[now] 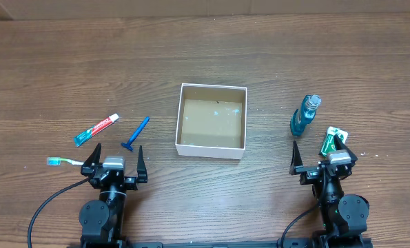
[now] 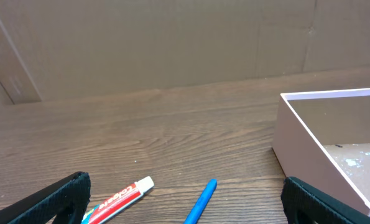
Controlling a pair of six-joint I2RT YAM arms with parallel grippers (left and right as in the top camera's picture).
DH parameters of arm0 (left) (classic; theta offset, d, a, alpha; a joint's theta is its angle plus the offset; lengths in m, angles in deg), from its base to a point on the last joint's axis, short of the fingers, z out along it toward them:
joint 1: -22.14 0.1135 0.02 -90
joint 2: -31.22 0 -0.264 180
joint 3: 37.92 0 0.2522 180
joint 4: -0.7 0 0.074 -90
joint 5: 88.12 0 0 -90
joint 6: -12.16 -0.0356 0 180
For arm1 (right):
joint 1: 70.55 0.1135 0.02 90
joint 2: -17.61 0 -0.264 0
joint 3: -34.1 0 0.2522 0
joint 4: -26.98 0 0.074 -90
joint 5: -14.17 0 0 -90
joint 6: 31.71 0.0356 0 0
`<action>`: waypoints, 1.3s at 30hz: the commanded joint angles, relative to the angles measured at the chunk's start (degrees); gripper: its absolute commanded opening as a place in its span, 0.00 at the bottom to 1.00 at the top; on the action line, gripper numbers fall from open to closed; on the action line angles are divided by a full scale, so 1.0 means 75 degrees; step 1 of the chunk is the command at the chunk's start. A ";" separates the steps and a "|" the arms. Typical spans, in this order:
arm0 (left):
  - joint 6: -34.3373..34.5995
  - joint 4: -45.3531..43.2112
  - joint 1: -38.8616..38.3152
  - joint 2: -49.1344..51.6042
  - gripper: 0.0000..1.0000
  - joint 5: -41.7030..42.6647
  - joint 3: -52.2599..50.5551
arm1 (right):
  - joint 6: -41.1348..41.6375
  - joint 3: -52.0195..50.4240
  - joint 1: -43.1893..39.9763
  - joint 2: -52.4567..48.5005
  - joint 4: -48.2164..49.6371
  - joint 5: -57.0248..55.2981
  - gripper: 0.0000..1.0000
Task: Pack container
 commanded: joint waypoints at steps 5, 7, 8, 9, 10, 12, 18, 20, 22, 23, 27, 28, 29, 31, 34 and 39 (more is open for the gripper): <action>0.0119 -0.0006 0.0047 -0.0079 1.00 0.0117 -0.0026 | 0.0067 -0.0017 0.0015 0.0058 0.0143 0.0076 1.00; 0.0446 -0.0006 0.0047 -0.0079 1.00 0.0117 -0.0023 | 0.0341 -0.0017 0.0015 0.0058 0.0087 0.0067 1.00; 0.0621 -0.0003 0.0044 -0.0076 1.00 0.0114 -0.0020 | 0.0790 0.0041 0.0015 0.0055 -0.0076 -0.0105 1.00; 0.0720 0.0184 0.0044 -0.0067 1.00 0.0090 0.0070 | 0.0918 0.0157 0.0015 0.0003 -0.0157 -0.0219 1.00; 0.0758 0.0437 0.0044 -0.0067 1.00 0.0085 0.0204 | 0.1017 0.0251 0.0015 -0.0064 -0.0154 -0.0233 1.00; 0.0860 0.0898 0.0044 -0.0064 1.00 0.0061 0.0507 | 0.1105 0.0469 0.0015 -0.0271 -0.0157 -0.0262 1.00; 0.1090 0.2005 0.0044 0.1166 1.00 0.0058 0.2366 | 0.1472 0.2060 0.0015 -0.2553 -0.0402 -0.0303 1.00; 0.1093 0.2022 0.0044 0.1935 1.00 0.0058 0.2952 | 0.1475 0.2932 0.0015 -0.3687 -0.0682 -0.0303 1.00; 0.1093 0.2037 0.0044 0.2757 1.00 0.0058 0.3529 | 0.1475 0.3821 0.0015 -0.4759 -0.1029 -0.0300 1.00; 0.1093 0.2113 0.0044 0.3241 1.00 0.0058 0.3888 | 0.1475 0.4363 0.0015 -0.5342 -0.1291 -0.0297 1.00; 0.1090 0.2838 0.0041 0.5047 1.00 0.0058 0.5458 | 0.1580 0.6642 0.0015 -0.7443 -0.2608 -0.0268 1.00; 0.1090 0.3037 0.0041 0.5362 1.00 0.0058 0.5770 | 0.1682 0.7114 0.0009 -0.7842 -0.2865 -0.0265 1.00; 0.1090 0.3290 0.0041 0.5715 1.00 0.0058 0.6132 | 0.1673 0.7673 -0.0003 -0.8294 -0.3200 -0.0181 1.00; 0.1090 0.3937 0.0041 0.6324 1.00 0.0058 0.6872 | 0.1673 0.8807 -0.0146 -0.9145 -0.4042 0.0070 1.00; 0.1090 0.4992 0.0041 0.6997 1.00 0.0055 0.7883 | 0.1673 0.9914 -0.0551 -0.9978 -0.5088 0.0804 1.00; 0.1087 0.6030 0.0041 0.7519 1.00 0.0478 0.8918 | 0.1673 1.0754 -0.1247 -1.0515 -0.6592 0.1571 1.00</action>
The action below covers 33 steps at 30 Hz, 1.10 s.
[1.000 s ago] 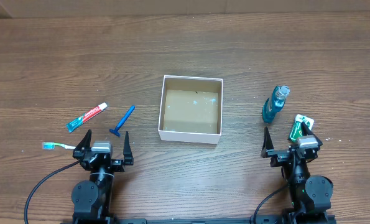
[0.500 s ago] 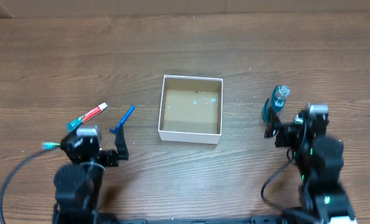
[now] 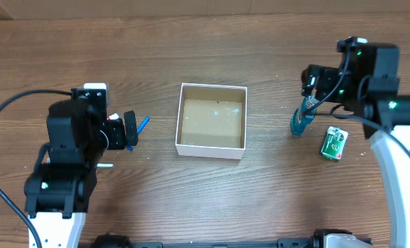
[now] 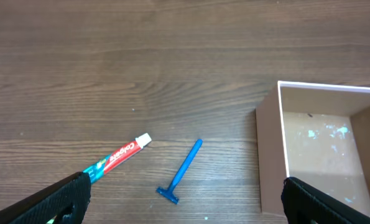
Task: Pack container
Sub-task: 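Reach the right gripper to the blue mouthwash bottle and grasp its neck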
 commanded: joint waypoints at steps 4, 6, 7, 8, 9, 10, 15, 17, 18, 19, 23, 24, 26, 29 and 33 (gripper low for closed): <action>0.0073 0.0353 0.0041 0.0169 1.00 0.0892 0.0737 | 0.0041 0.0452 -0.0338 -0.0017 -0.0414 0.0536 1.00; 0.0073 0.0423 0.0041 0.0169 1.00 0.0889 0.0737 | 0.0050 0.0452 -0.0335 -0.0125 -0.0539 0.0271 1.00; 0.0073 0.0481 0.0041 0.0169 1.00 0.0889 0.0737 | 0.0044 0.0452 -0.0335 -0.0274 -0.0694 0.0122 1.00; 0.0073 0.0527 0.0041 0.0172 1.00 0.0892 0.0737 | 0.0050 0.0452 -0.0335 -0.0420 -0.0866 -0.0090 1.00; 0.0073 0.0539 0.0041 0.0172 1.00 0.0892 0.0734 | 0.0140 0.0452 -0.0335 -0.0589 -0.1020 -0.0251 1.00; 0.0073 0.0551 0.0041 0.0172 1.00 0.0892 0.0734 | 0.0160 0.0452 -0.0335 -0.0784 -0.1151 -0.0265 1.00; 0.0073 0.0565 0.0041 0.0172 1.00 0.0892 0.0734 | 0.0006 0.0452 -0.0268 -0.1635 -0.1402 -0.0251 1.00; 0.0073 0.0574 0.0041 0.0175 1.00 0.0892 0.0734 | 0.0009 0.0452 -0.0248 -0.1909 -0.1373 -0.0251 1.00; 0.0073 0.0580 0.0041 0.0178 1.00 0.0892 0.0734 | 0.0012 0.0452 -0.0248 -0.2066 -0.1373 -0.0245 1.00; 0.0073 0.0589 0.0041 0.0175 1.00 0.0892 0.0734 | 0.0015 0.0446 -0.0248 -0.2235 -0.1373 -0.0242 1.00; 0.0073 0.0606 0.0041 0.0178 1.00 0.0892 0.0734 | 0.0009 0.0446 -0.0204 -0.2652 -0.1352 -0.0152 1.00; 0.0073 0.0606 0.0041 0.0178 1.00 0.0892 0.0734 | 0.0006 0.0443 -0.0099 -0.2704 -0.1300 -0.0195 1.00; 0.0070 0.0606 0.0041 0.0178 1.00 0.0889 0.0734 | -0.0003 0.0443 0.0044 -0.2731 -0.1244 -0.0219 0.99; 0.0070 0.0615 0.0041 0.0178 1.00 0.0892 0.0734 | -0.0012 0.0443 0.0280 -0.2789 -0.1221 -0.0335 0.96; 0.0070 0.0682 0.0041 0.0178 1.00 0.0892 0.0734 | 0.0035 0.0443 0.0300 -0.2798 -0.1186 -0.0335 0.94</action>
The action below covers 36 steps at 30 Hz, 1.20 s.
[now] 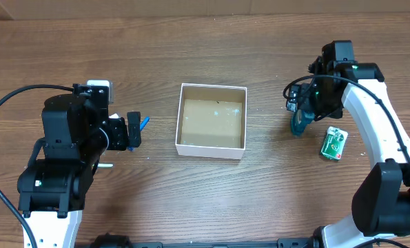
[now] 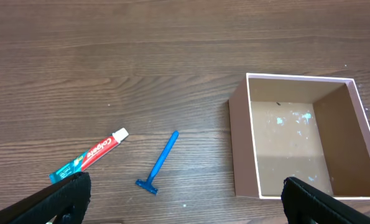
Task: Pack container
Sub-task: 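Reach the right gripper to the blue mouthwash bottle and grasp its neck, then lift the mouthwash bottle with the right gripper and place it upright in the box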
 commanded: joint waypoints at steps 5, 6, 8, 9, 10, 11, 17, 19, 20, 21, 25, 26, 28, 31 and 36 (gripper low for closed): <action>0.0070 0.0058 0.0041 0.0012 1.00 0.0137 0.0198 | 0.0029 0.0154 -0.0017 -0.0052 0.0044 -0.0242 0.87; 0.0070 0.0058 0.0041 0.0012 1.00 0.0137 0.0198 | 0.0029 0.0154 -0.0017 -0.0052 0.0044 -0.0242 0.84; 0.0073 0.0058 0.0041 0.0009 1.00 0.0137 0.0198 | 0.0029 0.0154 -0.0017 -0.0052 0.0044 -0.0242 0.72; 0.0073 0.0058 0.0041 0.0012 1.00 0.0137 0.0198 | 0.0029 0.0154 -0.0017 -0.0052 0.0044 -0.0242 0.68; 0.0073 0.0058 0.0041 0.0012 1.00 0.0137 0.0198 | 0.0029 0.0154 -0.0017 -0.0055 0.0041 -0.0242 0.64; 0.0073 0.0058 0.0041 0.0009 1.00 0.0137 0.0198 | 0.0029 0.0154 -0.0017 -0.0055 0.0044 -0.0242 0.63; 0.0073 0.0058 0.0041 0.0009 1.00 0.0137 0.0198 | 0.0029 0.0154 -0.0017 -0.0055 0.0038 -0.0239 0.51; 0.0070 0.0058 0.0041 0.0009 1.00 0.0134 0.0198 | 0.0029 0.0154 -0.0017 -0.0052 0.0035 -0.0239 0.47; 0.0073 0.0058 0.0041 0.0009 1.00 0.0134 0.0198 | 0.0029 0.0154 -0.0017 -0.0055 0.0035 -0.0239 0.47; 0.0073 0.0058 0.0041 0.0009 1.00 0.0137 0.0198 | 0.0029 0.0154 -0.0017 -0.0055 0.0035 -0.0239 0.47; 0.0070 0.0058 0.0041 0.0009 1.00 0.0137 0.0198 | 0.0029 0.0154 -0.0017 -0.0055 0.0035 -0.0242 0.41; 0.0070 0.0058 0.0041 0.0009 1.00 0.0134 0.0198 | 0.0029 0.0154 -0.0017 -0.0055 0.0035 -0.0242 0.40; 0.0070 0.0058 0.0041 0.0009 1.00 0.0134 0.0198 | 0.0029 0.0154 -0.0017 -0.0055 0.0041 -0.0265 0.37; 0.0070 0.0058 0.0041 0.0009 1.00 0.0134 0.0198 | 0.0032 0.0157 -0.0017 -0.0052 0.0052 -0.0265 0.25; 0.0070 0.0058 0.0041 0.0009 1.00 0.0137 0.0198 | 0.0044 0.0420 0.0000 -0.0029 -0.0119 -0.0262 0.04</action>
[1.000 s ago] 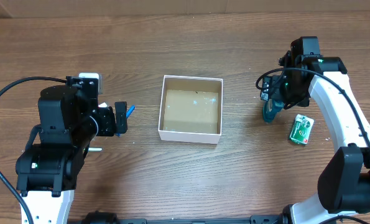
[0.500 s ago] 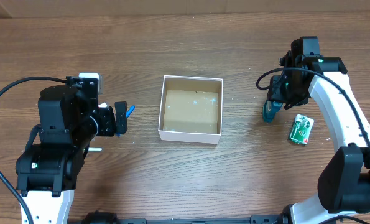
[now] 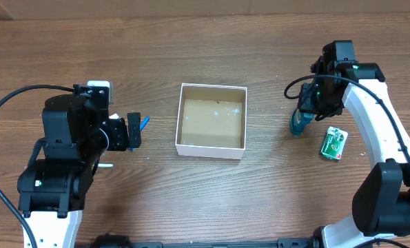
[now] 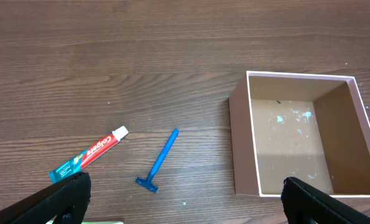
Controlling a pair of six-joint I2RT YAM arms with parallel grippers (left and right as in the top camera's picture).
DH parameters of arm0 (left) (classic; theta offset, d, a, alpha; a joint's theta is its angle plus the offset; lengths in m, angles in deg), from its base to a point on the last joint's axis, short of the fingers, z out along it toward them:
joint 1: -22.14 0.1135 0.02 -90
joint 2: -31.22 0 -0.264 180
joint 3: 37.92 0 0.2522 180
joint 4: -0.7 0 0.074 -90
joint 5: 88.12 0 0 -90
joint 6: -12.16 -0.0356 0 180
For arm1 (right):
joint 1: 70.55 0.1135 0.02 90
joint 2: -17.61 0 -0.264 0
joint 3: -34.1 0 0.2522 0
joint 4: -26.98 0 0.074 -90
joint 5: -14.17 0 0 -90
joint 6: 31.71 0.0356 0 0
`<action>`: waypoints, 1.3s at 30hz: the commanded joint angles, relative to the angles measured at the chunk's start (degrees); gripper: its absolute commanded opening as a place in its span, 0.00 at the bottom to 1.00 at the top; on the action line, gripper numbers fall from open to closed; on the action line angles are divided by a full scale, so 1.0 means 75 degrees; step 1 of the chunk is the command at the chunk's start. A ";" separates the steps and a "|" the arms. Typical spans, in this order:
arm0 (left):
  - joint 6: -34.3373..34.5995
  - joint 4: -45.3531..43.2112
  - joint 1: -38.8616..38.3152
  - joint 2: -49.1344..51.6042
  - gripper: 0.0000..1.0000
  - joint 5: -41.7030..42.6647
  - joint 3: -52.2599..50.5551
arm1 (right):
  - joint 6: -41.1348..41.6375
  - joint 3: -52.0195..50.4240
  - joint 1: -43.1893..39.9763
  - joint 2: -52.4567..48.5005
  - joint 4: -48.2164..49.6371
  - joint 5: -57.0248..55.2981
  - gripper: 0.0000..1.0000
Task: Pack container
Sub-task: 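Lift the mouthwash bottle with the right gripper and place it upright in the box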
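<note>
The white open box [image 3: 211, 145] stands mid-table, with nothing in it, and shows at the right of the left wrist view as the box [image 4: 242, 149]. My left gripper [image 3: 125, 132] hangs wide open high over a blue razor [image 4: 160, 163] and a toothpaste tube [image 4: 88, 155], nothing between its fingers [image 4: 66, 194]. A toothbrush edge just shows at the bottom of that view. My right gripper [image 3: 308, 102] sits over the top of a blue bottle [image 3: 299, 125]; its jaws are hidden.
A green packet [image 3: 333, 144] lies on the wood just right of the blue bottle, under the right arm. The left arm covers the toothpaste and toothbrush in the overhead view; only the razor's tip [image 3: 145, 122] peeks out.
My right gripper has shifted slightly over the top of the blue bottle. The left gripper and every object on the table stand where they did.
Both arms were folded at the table's front edge, grippers open. Then the left arm stood raised over the toothpaste and razor, and the right beyond the bottle. After that the right gripper was down at the bottle's top, where it stays.
</note>
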 commanded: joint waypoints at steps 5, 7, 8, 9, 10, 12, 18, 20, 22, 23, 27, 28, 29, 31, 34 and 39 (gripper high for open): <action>0.0070 0.0012 0.0041 0.0009 1.00 0.0128 0.0198 | 0.0181 0.1667 0.0376 0.0242 -0.1052 -0.0134 0.04; 0.0070 0.0017 0.0041 0.0009 1.00 0.0131 0.0198 | 0.0411 0.2783 0.0822 0.0297 -0.1979 -0.0361 0.04; 0.0070 0.0017 0.0041 0.0009 1.00 0.0131 0.0198 | 0.0443 0.3290 0.1070 0.0297 -0.2320 -0.0367 0.04; 0.0070 0.0017 0.0041 0.0009 1.00 0.0131 0.0198 | 0.0519 0.3681 0.1291 0.0297 -0.2532 -0.0376 0.04; 0.0070 0.0020 0.0041 0.0009 1.00 0.0131 0.0198 | 0.0667 0.4022 0.1507 0.0297 -0.2696 -0.0399 0.04; 0.0070 0.0044 0.0041 0.0012 1.00 0.0128 0.0198 | 0.1102 0.4776 0.2261 0.0297 -0.2812 -0.0399 0.04; 0.0073 0.0131 0.0041 0.0012 1.00 0.0128 0.0198 | 0.2020 0.4890 0.3789 -0.0058 -0.2320 -0.0536 0.04; 0.0073 0.0131 0.0041 0.0012 1.00 0.0128 0.0198 | 0.2174 0.4890 0.4124 -0.0321 -0.2174 -0.0542 0.04; 0.0073 0.0131 0.0041 0.0012 1.00 0.0128 0.0198 | 0.2454 0.4890 0.4497 -0.0743 -0.2017 -0.0595 0.04; 0.0073 0.0131 0.0041 0.0012 1.00 0.0128 0.0198 | 0.2675 0.4890 0.4648 -0.0953 -0.1970 -0.0723 0.04; 0.0073 0.0160 0.0041 0.0012 1.00 0.0128 0.0198 | 0.3439 0.4890 0.5068 -0.1818 -0.1763 -0.1145 0.04; 0.0073 0.0187 0.0041 0.0012 1.00 0.0128 0.0198 | 0.3439 0.4890 0.5141 -0.2028 -0.1629 -0.1139 0.04; 0.0073 0.0204 0.0041 0.0012 1.00 0.0128 0.0198 | 0.3465 0.4890 0.5196 -0.2270 -0.1448 -0.1142 0.04; 0.0073 0.0219 0.0041 0.0012 1.00 0.0128 0.0198 | 0.3500 0.4890 0.5217 -0.2544 -0.1174 -0.1142 0.04; 0.0073 0.0221 0.0041 0.0012 1.00 0.0128 0.0198 | 0.3579 0.4890 0.5214 -0.2757 -0.0667 -0.1180 0.04; 0.0070 0.0219 0.0041 0.0012 1.00 0.0105 0.0198 | 0.3634 0.4873 0.5217 -0.2769 -0.0291 -0.1346 0.04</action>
